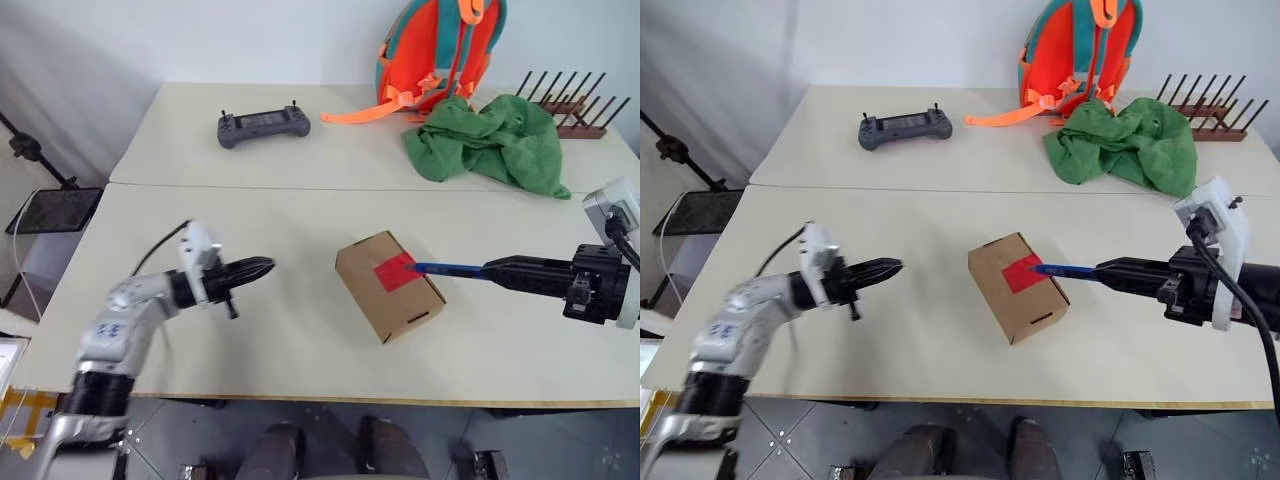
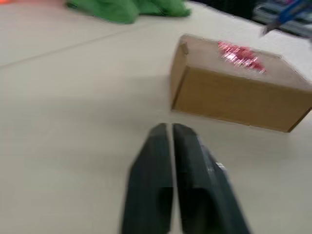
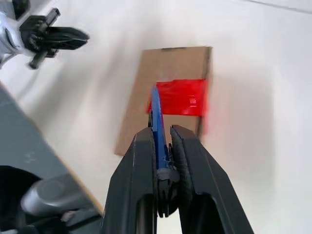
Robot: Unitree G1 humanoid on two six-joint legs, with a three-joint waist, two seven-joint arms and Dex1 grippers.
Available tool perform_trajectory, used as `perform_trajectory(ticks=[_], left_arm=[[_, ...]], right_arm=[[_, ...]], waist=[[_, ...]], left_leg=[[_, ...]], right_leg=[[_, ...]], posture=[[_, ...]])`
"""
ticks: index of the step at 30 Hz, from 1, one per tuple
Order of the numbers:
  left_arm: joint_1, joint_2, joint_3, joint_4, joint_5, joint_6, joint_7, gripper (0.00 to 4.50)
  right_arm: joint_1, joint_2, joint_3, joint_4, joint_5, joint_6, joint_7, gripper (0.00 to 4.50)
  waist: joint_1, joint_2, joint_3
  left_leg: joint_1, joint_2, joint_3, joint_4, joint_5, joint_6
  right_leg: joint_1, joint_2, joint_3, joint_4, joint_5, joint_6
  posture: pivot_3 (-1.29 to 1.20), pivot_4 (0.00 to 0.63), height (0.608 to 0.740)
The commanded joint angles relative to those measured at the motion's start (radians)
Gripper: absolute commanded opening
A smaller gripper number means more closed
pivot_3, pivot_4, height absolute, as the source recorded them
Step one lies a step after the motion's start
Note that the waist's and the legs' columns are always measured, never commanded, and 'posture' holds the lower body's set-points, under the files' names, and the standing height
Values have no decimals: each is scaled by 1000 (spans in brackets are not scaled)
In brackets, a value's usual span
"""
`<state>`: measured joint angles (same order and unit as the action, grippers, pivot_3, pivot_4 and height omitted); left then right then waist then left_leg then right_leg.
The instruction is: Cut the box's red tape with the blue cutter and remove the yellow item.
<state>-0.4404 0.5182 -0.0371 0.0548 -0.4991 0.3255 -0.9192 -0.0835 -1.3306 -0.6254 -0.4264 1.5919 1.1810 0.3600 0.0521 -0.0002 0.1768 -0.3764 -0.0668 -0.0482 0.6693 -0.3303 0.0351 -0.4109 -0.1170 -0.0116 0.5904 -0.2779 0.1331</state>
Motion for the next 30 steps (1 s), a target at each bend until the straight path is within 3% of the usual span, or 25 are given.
perform_trajectory(ticks=[1,6,15,30], left_arm=[[-125,-97,-72,60,62,-31,11,25],[-270,-218,-139,165,135,-22,24,25],[-321,-255,-226,174,230,69,18,25],[-274,-262,-247,109,275,109,23,25]], right_arm=[[-87,-41,61,22,-1,-25,-58,145],[-243,-52,227,20,-53,-27,-102,145],[-475,31,411,55,-161,-1,-132,145],[-529,136,441,51,-254,56,-103,145]], waist=[[-1,0,0],[-7,0,0],[-21,-1,0],[-17,0,0]], left_leg=[[0,0,0,0,0,0],[-1,1,2,-1,0,-1],[-3,1,3,0,0,-1],[-14,0,0,11,0,-1]], right_leg=[[-1,0,0,0,0,0],[-3,1,-6,0,0,0],[-5,2,-6,1,0,0],[-12,1,-7,6,0,1]], posture=[[0,150,740],[0,150,740],[0,150,740],[0,150,740]])
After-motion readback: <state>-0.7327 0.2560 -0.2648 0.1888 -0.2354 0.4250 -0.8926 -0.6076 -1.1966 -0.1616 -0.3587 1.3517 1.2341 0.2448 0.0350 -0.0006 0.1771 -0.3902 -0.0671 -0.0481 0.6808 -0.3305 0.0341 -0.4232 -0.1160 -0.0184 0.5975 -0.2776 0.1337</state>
